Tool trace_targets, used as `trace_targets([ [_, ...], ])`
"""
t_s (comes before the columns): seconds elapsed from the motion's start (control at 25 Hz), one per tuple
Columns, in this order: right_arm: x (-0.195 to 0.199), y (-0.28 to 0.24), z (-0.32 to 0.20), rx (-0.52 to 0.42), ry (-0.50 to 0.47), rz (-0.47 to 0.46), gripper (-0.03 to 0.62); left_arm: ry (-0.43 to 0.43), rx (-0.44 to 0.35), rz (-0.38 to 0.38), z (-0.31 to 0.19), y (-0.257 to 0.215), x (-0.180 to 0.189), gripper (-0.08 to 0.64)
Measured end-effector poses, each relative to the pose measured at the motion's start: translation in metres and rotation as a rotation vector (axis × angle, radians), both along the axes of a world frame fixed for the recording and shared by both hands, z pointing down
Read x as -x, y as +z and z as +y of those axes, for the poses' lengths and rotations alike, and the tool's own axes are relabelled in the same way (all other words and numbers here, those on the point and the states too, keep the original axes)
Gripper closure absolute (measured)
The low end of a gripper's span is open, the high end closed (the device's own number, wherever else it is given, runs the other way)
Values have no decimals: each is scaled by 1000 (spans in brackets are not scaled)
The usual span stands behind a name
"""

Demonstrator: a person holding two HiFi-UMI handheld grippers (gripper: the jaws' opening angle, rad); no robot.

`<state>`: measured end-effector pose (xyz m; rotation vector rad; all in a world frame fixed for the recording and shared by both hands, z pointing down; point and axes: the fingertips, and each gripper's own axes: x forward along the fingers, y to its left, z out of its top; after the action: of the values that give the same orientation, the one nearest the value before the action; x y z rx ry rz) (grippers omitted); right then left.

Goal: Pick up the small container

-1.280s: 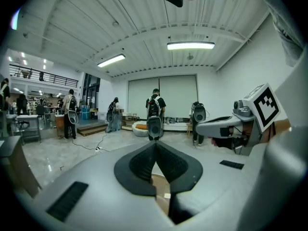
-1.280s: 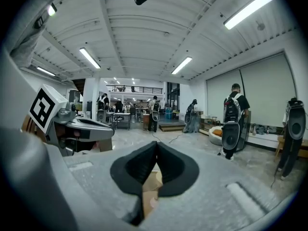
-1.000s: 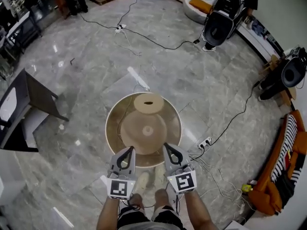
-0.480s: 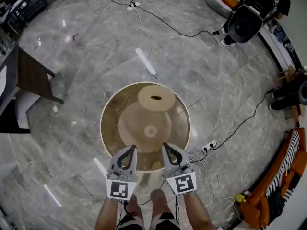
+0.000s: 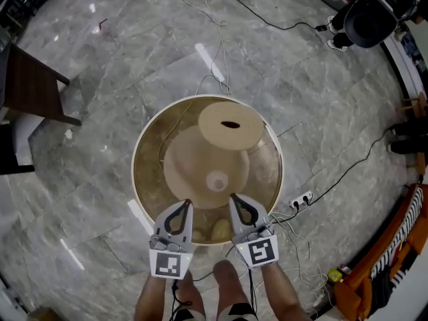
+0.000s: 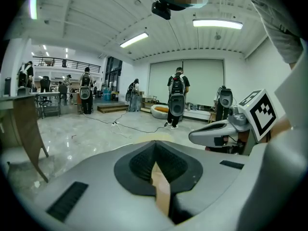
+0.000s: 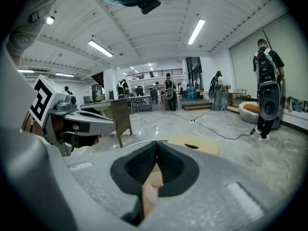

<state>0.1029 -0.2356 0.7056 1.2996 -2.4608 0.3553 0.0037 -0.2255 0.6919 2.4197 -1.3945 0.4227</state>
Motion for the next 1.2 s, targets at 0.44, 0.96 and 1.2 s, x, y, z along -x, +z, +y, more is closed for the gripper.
trace_targets([
  [0.44,16,74,-12,58,-67,-8,465,-39,57,4,-4,60,9,543],
  [0.96,33,149,-23,83,-90,53,382,-64,101,-2,1,109,19,543],
  [1.2,38,157,-29,71,-78,59,416,-61,109,-6,1,123,21,543],
])
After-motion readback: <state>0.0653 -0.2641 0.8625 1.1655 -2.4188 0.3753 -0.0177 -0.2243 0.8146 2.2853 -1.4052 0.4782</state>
